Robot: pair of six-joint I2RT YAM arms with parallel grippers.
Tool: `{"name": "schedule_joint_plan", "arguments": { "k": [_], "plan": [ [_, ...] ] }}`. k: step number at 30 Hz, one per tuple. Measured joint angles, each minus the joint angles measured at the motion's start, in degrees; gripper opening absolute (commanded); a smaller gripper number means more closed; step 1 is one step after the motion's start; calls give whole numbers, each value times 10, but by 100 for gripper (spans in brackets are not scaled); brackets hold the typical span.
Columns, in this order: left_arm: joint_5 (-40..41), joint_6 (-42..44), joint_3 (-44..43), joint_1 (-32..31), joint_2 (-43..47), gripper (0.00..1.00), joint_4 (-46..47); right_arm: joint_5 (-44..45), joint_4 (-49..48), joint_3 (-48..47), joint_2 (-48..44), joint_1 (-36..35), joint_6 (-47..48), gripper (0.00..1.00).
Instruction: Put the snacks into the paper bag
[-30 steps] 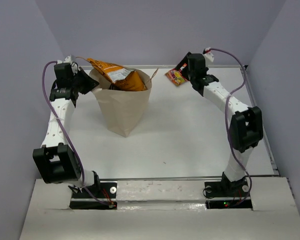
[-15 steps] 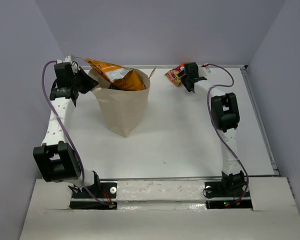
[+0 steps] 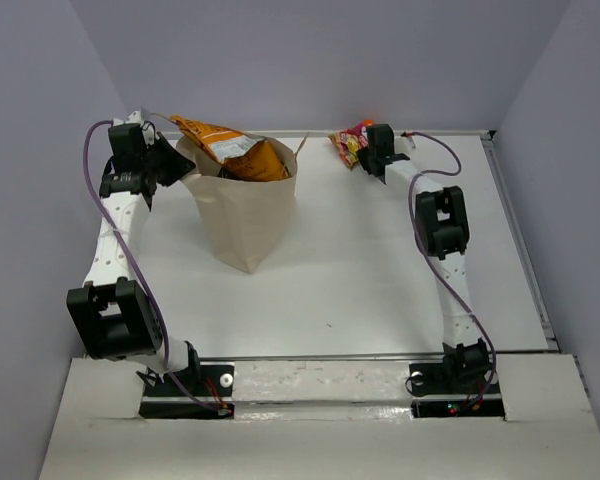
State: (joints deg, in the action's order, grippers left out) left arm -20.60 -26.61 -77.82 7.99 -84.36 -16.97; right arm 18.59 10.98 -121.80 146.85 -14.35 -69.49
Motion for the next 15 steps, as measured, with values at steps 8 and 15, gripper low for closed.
{"name": "schedule_joint_plan", "arguments": {
  "k": [8, 15],
  "plan": [
    [-2, 0, 0, 0, 0, 0, 1, -39, -57, 108, -82, 8, 95, 1],
    [-2, 0, 0, 0, 0, 0, 2, -53, -92, 195, -266, 5, 196, 1]
  ]
}}
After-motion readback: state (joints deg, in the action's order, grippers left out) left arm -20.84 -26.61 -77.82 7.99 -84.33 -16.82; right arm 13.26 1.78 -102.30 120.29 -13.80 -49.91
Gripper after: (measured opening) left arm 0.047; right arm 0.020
